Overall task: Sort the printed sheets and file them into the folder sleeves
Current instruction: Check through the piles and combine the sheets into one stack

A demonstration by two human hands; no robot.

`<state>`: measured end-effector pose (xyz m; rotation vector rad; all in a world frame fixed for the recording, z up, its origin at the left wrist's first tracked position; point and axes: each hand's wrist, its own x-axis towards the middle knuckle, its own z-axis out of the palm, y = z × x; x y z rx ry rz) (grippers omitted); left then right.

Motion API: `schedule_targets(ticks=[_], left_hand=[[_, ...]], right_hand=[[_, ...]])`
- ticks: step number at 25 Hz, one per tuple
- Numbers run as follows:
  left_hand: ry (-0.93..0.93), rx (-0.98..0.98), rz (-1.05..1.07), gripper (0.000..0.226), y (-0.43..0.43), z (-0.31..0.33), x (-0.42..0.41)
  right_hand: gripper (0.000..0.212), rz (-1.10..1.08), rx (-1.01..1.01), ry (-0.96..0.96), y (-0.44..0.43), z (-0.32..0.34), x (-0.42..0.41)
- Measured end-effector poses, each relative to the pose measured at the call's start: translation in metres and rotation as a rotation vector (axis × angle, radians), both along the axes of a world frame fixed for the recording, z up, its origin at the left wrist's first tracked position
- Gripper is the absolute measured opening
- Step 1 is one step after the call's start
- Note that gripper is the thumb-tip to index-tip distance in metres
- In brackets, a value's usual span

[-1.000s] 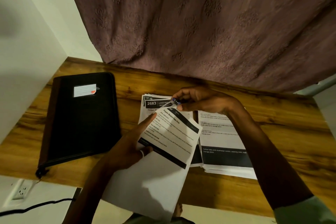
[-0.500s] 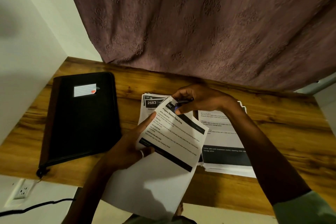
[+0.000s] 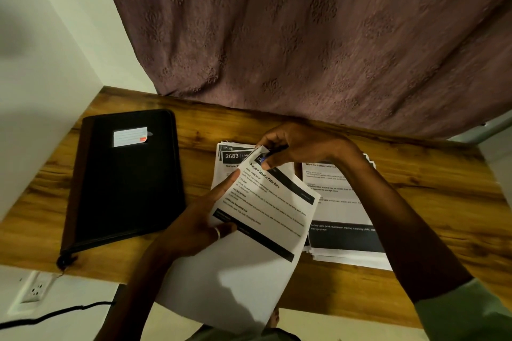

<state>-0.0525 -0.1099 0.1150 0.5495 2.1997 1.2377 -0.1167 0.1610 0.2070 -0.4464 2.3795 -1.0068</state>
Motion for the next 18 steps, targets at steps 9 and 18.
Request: schedule_targets(ticks=[9,18], left_hand=[[-0.001,0.018,0.012,0.094,0.000,0.002,0.000],[-0.034,0.013,-0.010,0.088,0.004,-0.005,-0.001]], right_hand=[[0.027,0.005,-0.026,0.020,-0.006,-0.004,-0.003],[0.026,-0.027,-0.010,0.015,-0.001,-0.016,0.000]])
